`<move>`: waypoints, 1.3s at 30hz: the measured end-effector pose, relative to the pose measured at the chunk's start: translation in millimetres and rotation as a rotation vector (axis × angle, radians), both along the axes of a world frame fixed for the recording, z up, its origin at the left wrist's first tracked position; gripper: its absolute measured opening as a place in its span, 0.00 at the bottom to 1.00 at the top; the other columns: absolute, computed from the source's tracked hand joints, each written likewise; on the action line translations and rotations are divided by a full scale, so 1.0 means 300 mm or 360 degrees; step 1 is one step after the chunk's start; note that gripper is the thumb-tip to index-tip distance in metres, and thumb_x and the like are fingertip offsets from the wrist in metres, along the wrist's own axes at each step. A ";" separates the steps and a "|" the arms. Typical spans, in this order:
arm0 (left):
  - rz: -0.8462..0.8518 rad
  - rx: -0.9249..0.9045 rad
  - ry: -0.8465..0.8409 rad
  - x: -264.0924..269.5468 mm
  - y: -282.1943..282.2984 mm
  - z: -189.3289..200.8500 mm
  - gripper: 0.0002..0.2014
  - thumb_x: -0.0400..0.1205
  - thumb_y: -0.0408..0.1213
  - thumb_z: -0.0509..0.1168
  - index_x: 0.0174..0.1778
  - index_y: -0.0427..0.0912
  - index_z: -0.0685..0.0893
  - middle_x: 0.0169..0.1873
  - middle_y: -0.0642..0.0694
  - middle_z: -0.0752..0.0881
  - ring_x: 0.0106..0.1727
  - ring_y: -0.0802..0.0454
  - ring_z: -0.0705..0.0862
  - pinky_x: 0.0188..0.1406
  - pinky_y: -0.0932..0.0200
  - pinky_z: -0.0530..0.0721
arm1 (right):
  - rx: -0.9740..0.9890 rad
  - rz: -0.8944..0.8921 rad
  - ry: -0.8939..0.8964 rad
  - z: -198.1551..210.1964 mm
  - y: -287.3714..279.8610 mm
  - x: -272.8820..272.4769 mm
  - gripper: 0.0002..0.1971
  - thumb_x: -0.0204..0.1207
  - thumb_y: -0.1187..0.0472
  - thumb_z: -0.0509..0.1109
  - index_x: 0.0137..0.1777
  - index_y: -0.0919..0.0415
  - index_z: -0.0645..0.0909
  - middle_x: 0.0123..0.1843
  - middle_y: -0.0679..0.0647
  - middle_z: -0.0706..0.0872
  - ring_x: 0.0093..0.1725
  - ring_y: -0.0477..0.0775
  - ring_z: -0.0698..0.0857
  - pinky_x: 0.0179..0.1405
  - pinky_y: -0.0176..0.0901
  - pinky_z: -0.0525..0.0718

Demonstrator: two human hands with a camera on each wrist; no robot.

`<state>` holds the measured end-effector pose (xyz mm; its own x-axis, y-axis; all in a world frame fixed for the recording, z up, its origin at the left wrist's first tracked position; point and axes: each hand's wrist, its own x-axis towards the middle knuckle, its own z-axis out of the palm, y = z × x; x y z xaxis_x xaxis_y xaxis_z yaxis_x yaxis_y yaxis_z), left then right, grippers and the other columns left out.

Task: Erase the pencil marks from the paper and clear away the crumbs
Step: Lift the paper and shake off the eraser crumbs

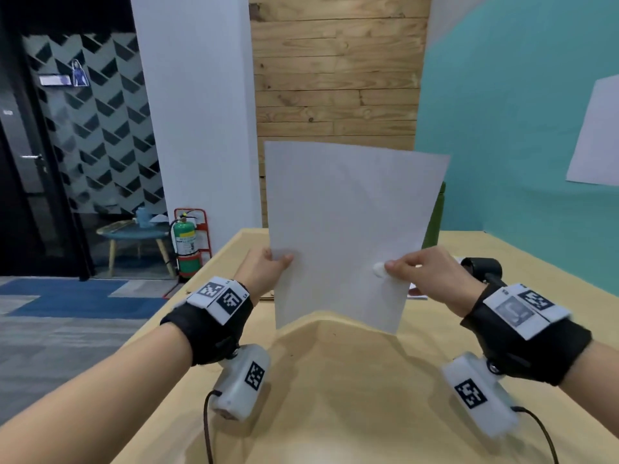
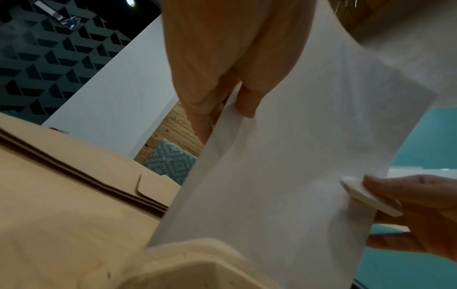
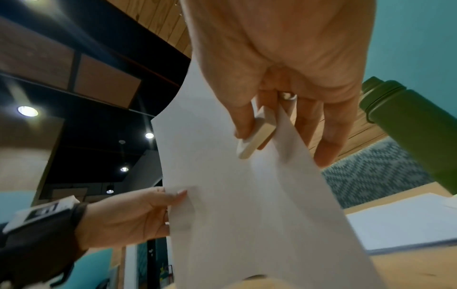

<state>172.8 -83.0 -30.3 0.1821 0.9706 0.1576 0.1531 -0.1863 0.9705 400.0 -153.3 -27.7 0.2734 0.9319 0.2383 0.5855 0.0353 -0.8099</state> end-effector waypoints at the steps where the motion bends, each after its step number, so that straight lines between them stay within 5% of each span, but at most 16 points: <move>1: 0.0002 -0.0014 -0.0009 0.003 0.004 0.002 0.14 0.85 0.29 0.58 0.65 0.30 0.79 0.62 0.33 0.83 0.58 0.40 0.84 0.62 0.43 0.81 | -0.0057 0.0013 -0.0009 -0.008 -0.004 0.006 0.15 0.75 0.53 0.72 0.44 0.67 0.89 0.52 0.67 0.89 0.55 0.68 0.86 0.58 0.65 0.84; 3: -0.0028 -0.0034 -0.0051 0.007 0.017 0.012 0.15 0.86 0.31 0.58 0.67 0.30 0.77 0.63 0.34 0.83 0.61 0.37 0.83 0.64 0.41 0.81 | -0.0075 0.0036 0.0018 -0.018 -0.004 0.024 0.15 0.76 0.54 0.70 0.47 0.67 0.88 0.54 0.66 0.88 0.54 0.63 0.86 0.57 0.60 0.86; 6: -0.0094 -0.0035 -0.0052 0.015 0.044 0.038 0.10 0.86 0.30 0.57 0.60 0.35 0.79 0.53 0.38 0.85 0.47 0.43 0.85 0.50 0.51 0.83 | 0.0014 0.0058 0.0147 -0.006 0.004 0.057 0.12 0.79 0.56 0.68 0.48 0.66 0.86 0.55 0.64 0.88 0.50 0.56 0.85 0.49 0.48 0.86; 9: -0.0203 -0.0056 -0.0020 0.032 0.090 0.053 0.08 0.86 0.29 0.56 0.47 0.40 0.81 0.44 0.42 0.86 0.40 0.50 0.84 0.37 0.61 0.85 | 0.0142 -0.0056 0.0119 0.001 0.018 0.090 0.13 0.80 0.55 0.65 0.47 0.64 0.86 0.56 0.65 0.88 0.51 0.58 0.84 0.52 0.53 0.84; 12: -0.0295 -0.0113 0.0005 0.054 0.160 0.041 0.10 0.86 0.28 0.56 0.57 0.35 0.82 0.47 0.40 0.87 0.42 0.48 0.85 0.35 0.64 0.86 | 0.0374 -0.0274 0.0108 -0.001 0.050 0.129 0.17 0.82 0.55 0.62 0.48 0.69 0.85 0.52 0.65 0.86 0.48 0.59 0.84 0.44 0.49 0.81; 15: -0.0404 -0.0271 0.0007 0.083 0.210 0.023 0.13 0.86 0.30 0.56 0.64 0.36 0.79 0.56 0.39 0.87 0.48 0.47 0.86 0.37 0.64 0.88 | 0.0441 -0.0255 0.0500 0.010 0.076 0.163 0.14 0.85 0.59 0.56 0.44 0.64 0.80 0.40 0.56 0.77 0.35 0.50 0.74 0.32 0.39 0.73; 19: -0.0505 -0.0485 -0.0022 0.115 0.242 -0.001 0.10 0.86 0.30 0.56 0.59 0.42 0.80 0.46 0.48 0.89 0.39 0.55 0.90 0.38 0.62 0.89 | 0.0220 -0.0126 0.1171 0.048 0.091 0.180 0.12 0.86 0.60 0.54 0.42 0.59 0.73 0.35 0.51 0.70 0.30 0.48 0.68 0.31 0.39 0.69; 22: -0.0559 -0.0667 0.0002 0.131 0.224 0.017 0.09 0.87 0.32 0.55 0.53 0.46 0.81 0.40 0.51 0.91 0.35 0.57 0.90 0.34 0.61 0.90 | 0.0090 -0.0034 0.1385 0.077 0.084 0.176 0.06 0.83 0.58 0.61 0.44 0.58 0.74 0.26 0.46 0.67 0.26 0.46 0.66 0.25 0.34 0.72; 25: -0.0625 -0.0820 -0.0024 0.153 0.190 0.054 0.09 0.87 0.32 0.54 0.55 0.45 0.79 0.36 0.56 0.92 0.35 0.60 0.90 0.34 0.65 0.89 | 0.0066 0.0082 0.1512 0.118 0.070 0.162 0.11 0.82 0.59 0.59 0.43 0.62 0.80 0.20 0.47 0.71 0.25 0.46 0.74 0.25 0.32 0.80; 28: -0.0677 -0.0947 -0.0064 0.187 0.155 0.085 0.11 0.87 0.30 0.53 0.53 0.46 0.79 0.35 0.57 0.92 0.35 0.62 0.90 0.37 0.68 0.88 | 0.0024 0.0211 0.1763 0.156 0.074 0.126 0.17 0.80 0.55 0.59 0.40 0.63 0.86 0.30 0.51 0.86 0.33 0.48 0.88 0.35 0.36 0.88; 31: -0.0702 -0.1068 -0.0121 0.224 0.133 0.102 0.12 0.87 0.29 0.52 0.51 0.46 0.80 0.35 0.56 0.92 0.35 0.61 0.90 0.37 0.66 0.89 | -0.0209 0.0276 0.1995 0.133 0.071 0.065 0.19 0.81 0.56 0.59 0.39 0.63 0.88 0.39 0.56 0.91 0.41 0.52 0.91 0.44 0.40 0.89; 33: -0.0672 -0.1116 -0.0150 0.233 0.128 0.106 0.11 0.87 0.29 0.53 0.54 0.42 0.80 0.35 0.54 0.92 0.35 0.61 0.90 0.38 0.66 0.89 | -0.0537 0.0383 0.1872 0.073 0.038 0.010 0.16 0.83 0.60 0.58 0.42 0.65 0.85 0.40 0.57 0.91 0.42 0.53 0.91 0.46 0.41 0.88; 36: -0.0601 -0.1184 -0.0135 0.217 0.145 0.127 0.12 0.87 0.30 0.53 0.64 0.38 0.76 0.44 0.48 0.90 0.36 0.59 0.90 0.41 0.64 0.89 | -0.1053 0.0576 0.0815 -0.018 -0.035 -0.031 0.11 0.80 0.64 0.64 0.38 0.61 0.85 0.35 0.53 0.89 0.37 0.47 0.88 0.51 0.43 0.86; 37: -0.0599 -0.1203 -0.0114 0.204 0.154 0.136 0.13 0.87 0.31 0.53 0.66 0.37 0.76 0.47 0.47 0.88 0.38 0.59 0.91 0.42 0.64 0.89 | -0.1097 0.0532 0.0509 -0.037 -0.049 -0.032 0.10 0.79 0.63 0.66 0.36 0.60 0.85 0.32 0.51 0.87 0.32 0.42 0.86 0.48 0.40 0.86; 39: -0.0576 -0.1213 -0.0063 0.170 0.172 0.147 0.15 0.88 0.32 0.53 0.68 0.36 0.75 0.49 0.46 0.88 0.41 0.57 0.91 0.42 0.63 0.89 | -0.1059 0.0282 0.0383 -0.046 -0.063 -0.026 0.13 0.76 0.61 0.69 0.30 0.59 0.81 0.24 0.49 0.83 0.21 0.37 0.81 0.34 0.33 0.81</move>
